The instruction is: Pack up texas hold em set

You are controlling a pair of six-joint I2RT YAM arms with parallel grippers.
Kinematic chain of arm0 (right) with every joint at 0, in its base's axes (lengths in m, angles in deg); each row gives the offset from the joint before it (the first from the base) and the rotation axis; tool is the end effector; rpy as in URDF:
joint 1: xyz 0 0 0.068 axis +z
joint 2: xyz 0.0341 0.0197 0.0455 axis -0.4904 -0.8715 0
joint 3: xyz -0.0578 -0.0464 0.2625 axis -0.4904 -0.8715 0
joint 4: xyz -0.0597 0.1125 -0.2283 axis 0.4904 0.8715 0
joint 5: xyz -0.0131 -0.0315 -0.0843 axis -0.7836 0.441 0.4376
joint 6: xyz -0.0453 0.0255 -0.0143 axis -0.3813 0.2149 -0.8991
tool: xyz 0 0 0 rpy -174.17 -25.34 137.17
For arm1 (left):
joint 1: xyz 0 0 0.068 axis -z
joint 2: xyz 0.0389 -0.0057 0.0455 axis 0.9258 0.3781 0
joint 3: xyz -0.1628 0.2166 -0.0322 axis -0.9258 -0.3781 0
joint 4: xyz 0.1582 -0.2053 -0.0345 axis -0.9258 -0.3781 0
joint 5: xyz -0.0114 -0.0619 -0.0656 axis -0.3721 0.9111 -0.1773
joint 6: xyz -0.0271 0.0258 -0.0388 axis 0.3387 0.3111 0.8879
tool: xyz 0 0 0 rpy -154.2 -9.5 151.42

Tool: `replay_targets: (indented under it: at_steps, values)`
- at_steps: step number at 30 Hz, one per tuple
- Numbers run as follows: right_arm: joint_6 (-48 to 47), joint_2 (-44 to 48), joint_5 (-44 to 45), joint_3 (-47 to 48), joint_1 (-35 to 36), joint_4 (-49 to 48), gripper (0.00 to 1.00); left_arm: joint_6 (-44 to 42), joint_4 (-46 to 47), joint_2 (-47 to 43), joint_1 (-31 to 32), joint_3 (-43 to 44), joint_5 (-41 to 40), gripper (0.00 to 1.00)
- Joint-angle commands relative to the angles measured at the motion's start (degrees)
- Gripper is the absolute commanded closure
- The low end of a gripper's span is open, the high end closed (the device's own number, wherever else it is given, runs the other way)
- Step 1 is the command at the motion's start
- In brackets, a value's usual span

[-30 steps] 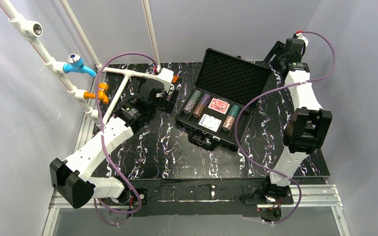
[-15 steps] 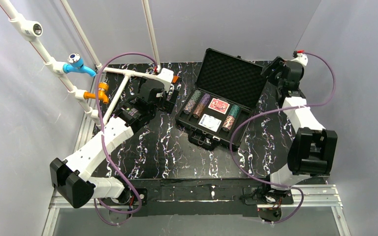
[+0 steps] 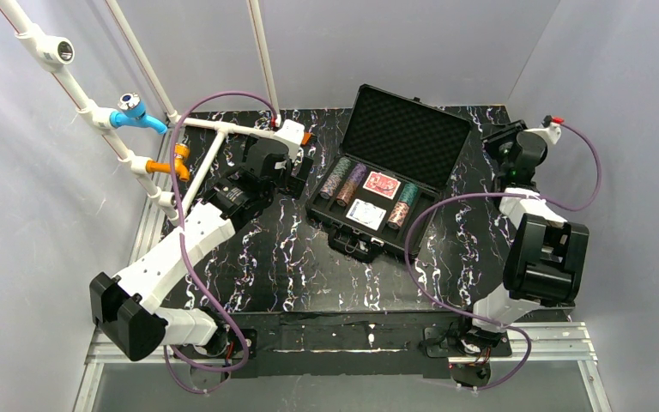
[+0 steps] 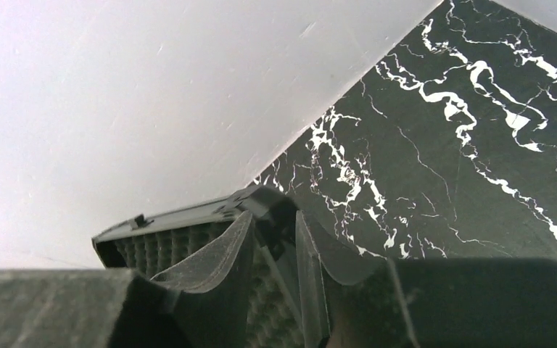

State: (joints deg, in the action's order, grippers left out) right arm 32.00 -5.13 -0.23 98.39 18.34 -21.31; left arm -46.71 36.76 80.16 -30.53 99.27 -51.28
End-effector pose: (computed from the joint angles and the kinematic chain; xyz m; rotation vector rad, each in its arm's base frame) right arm 0.3530 -0.0686 0.2808 0.7441 1.4316 0.4522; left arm 0.2384 -0.1620 0.3725 0.3937 1.9047 0.0515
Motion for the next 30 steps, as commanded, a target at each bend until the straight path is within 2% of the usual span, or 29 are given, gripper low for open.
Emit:
replay_targets:
  at_steps: [1,5,6,8,11,19,23,26,30]
  values:
    - [7.57,-2.59,-1.91,-1.70,-2.98,-12.88,0.65,-0.25,0.29,0.07,0.10,-0.27,-0.55,0.02]
    - [11.72,-8.08,-2.04,-0.28,-4.64,-16.46,0.66,-0.31,0.25,0.21,0.10,-0.21,-0.43,0.02]
    - [12.82,-9.91,-2.92,0.36,-4.84,-17.71,0.68,-0.27,0.23,0.24,0.05,-0.24,-0.42,0.02]
    - [13.79,-14.20,-6.23,3.11,-5.01,-20.39,0.80,-0.27,0.25,0.31,0.10,-0.23,-0.53,0.02]
    - [14.63,-21.06,-10.60,9.61,-5.06,-19.02,0.85,-0.30,0.24,0.48,0.10,-0.24,-0.55,0.02]
    - [18.53,-33.89,-18.70,22.94,-5.10,-19.85,0.88,-0.41,0.19,0.79,0.09,-0.21,-0.58,0.02]
    - [22.03,-40.90,-24.71,30.75,-5.05,-20.98,0.93,-0.49,0.16,1.00,0.10,-0.22,-0.46,0.02]
    - [25.99,-45.56,-29.11,34.41,-5.06,-25.03,0.93,-0.58,0.14,1.21,0.10,-0.16,-0.69,0.02]
    - [26.84,-48.69,-35.81,39.14,-5.06,-25.64,0.93,-0.70,0.12,1.52,0.10,-0.21,-0.94,0.02]
